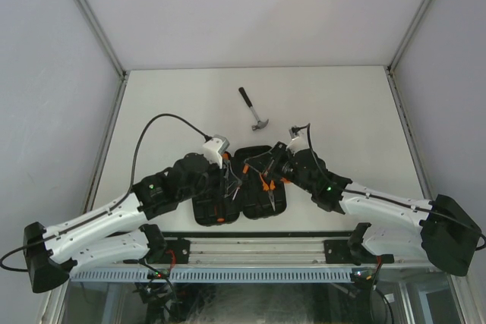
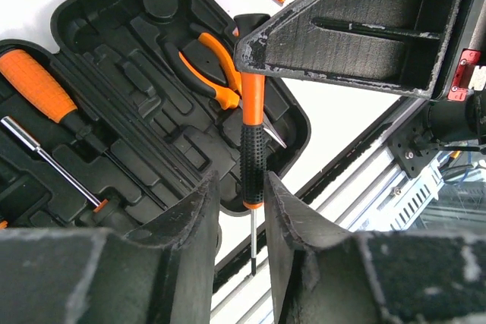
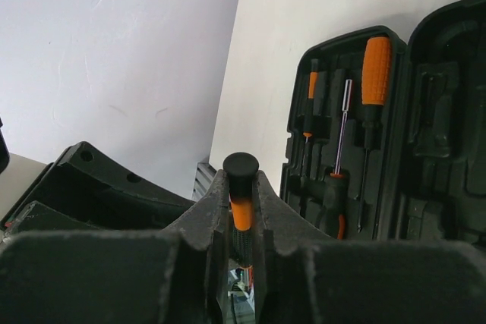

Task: Sort the tools into containers
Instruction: Pick up the screwdriver from the center of the board.

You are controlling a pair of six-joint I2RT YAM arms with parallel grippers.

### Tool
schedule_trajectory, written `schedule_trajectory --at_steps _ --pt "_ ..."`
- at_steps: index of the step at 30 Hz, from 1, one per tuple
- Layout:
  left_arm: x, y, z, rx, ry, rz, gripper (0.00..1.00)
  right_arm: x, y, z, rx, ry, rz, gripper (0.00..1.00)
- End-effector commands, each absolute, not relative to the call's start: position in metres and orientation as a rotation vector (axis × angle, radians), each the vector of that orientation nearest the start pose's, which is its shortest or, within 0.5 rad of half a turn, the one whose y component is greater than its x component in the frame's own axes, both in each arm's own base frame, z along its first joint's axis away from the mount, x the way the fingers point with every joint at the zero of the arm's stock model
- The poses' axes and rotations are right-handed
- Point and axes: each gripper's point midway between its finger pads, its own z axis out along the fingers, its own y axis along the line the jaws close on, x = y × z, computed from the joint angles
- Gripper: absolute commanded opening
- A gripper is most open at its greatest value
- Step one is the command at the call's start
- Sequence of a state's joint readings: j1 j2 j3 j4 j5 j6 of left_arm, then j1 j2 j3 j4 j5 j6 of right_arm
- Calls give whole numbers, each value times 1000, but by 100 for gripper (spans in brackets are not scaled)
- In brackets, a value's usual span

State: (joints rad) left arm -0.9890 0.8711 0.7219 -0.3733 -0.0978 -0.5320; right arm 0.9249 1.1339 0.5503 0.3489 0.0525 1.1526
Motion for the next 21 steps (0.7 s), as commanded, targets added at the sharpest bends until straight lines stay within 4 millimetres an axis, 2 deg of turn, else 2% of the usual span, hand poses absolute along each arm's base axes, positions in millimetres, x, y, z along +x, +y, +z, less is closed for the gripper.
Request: schedule_trajectory --at_steps 1,14,18,21 --pt "169 -265 216 410 2067 -871 33 203 337 224 223 1938 1495 0" --pt "170 -265 219 403 2057 -870 46 202 337 222 219 1949 1498 0" --pt "169 -268 222 412 2048 -891 46 203 337 220 220 1955 1493 0" --pt "169 -268 223 413 2044 -891 40 202 338 220 218 1959 1494 0"
